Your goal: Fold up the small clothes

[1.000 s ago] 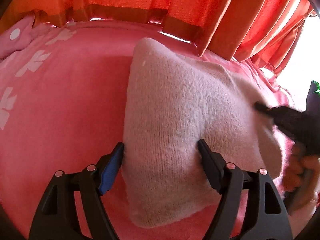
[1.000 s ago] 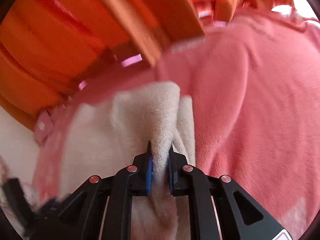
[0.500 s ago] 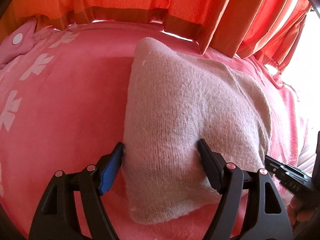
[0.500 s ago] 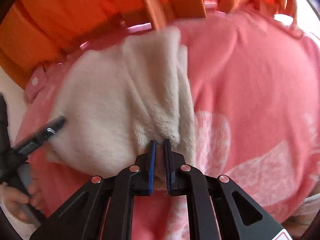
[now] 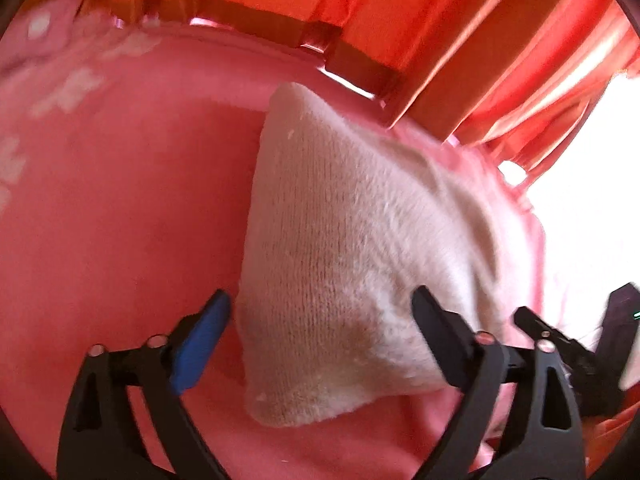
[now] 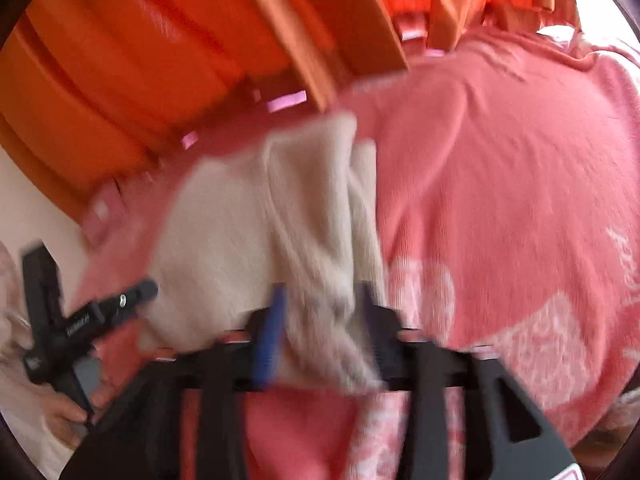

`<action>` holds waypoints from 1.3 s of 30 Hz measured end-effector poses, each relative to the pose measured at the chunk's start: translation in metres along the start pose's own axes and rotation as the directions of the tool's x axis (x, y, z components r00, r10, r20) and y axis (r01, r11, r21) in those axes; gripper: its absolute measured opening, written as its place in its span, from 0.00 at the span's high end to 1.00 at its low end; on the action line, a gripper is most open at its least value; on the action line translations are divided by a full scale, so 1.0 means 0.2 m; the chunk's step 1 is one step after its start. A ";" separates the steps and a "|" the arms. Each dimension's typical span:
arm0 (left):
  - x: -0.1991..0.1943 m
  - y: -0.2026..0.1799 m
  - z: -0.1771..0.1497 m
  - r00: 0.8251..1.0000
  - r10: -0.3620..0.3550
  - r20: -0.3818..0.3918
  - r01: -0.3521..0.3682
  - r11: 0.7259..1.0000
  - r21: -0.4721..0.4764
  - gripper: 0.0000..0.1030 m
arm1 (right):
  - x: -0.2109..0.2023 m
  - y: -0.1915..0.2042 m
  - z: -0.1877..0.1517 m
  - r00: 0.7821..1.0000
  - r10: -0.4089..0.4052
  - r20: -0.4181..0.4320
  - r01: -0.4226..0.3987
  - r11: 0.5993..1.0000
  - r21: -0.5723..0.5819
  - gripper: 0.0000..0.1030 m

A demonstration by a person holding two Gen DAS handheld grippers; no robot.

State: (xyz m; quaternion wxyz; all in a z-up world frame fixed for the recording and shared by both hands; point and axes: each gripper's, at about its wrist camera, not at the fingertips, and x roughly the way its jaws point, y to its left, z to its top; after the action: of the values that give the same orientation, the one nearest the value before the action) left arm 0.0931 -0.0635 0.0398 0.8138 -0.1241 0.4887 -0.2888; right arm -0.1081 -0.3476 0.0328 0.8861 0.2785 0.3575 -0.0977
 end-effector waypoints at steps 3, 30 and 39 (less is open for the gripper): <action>0.06 0.07 0.02 0.998 -0.046 -0.041 0.043 0.996 -0.073 0.11 | 0.15 -0.10 0.06 0.996 0.051 -0.078 -0.048 0.998 0.044 0.38; -0.55 -0.10 0.51 0.907 -0.391 0.158 0.362 0.914 0.185 0.49 | -0.23 0.70 0.47 0.940 0.308 0.149 -0.284 0.945 -0.162 0.70; -0.99 0.06 0.79 0.874 -0.289 0.391 0.208 0.949 0.236 0.30 | -0.04 1.22 0.67 0.884 0.438 0.164 -0.400 0.890 -0.221 0.62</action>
State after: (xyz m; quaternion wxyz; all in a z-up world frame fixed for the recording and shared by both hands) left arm 0.1647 0.0511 0.2545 0.8637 -0.1686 0.2524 -0.4023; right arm 0.0548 -0.2211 0.2213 0.9402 0.2560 0.2008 0.1008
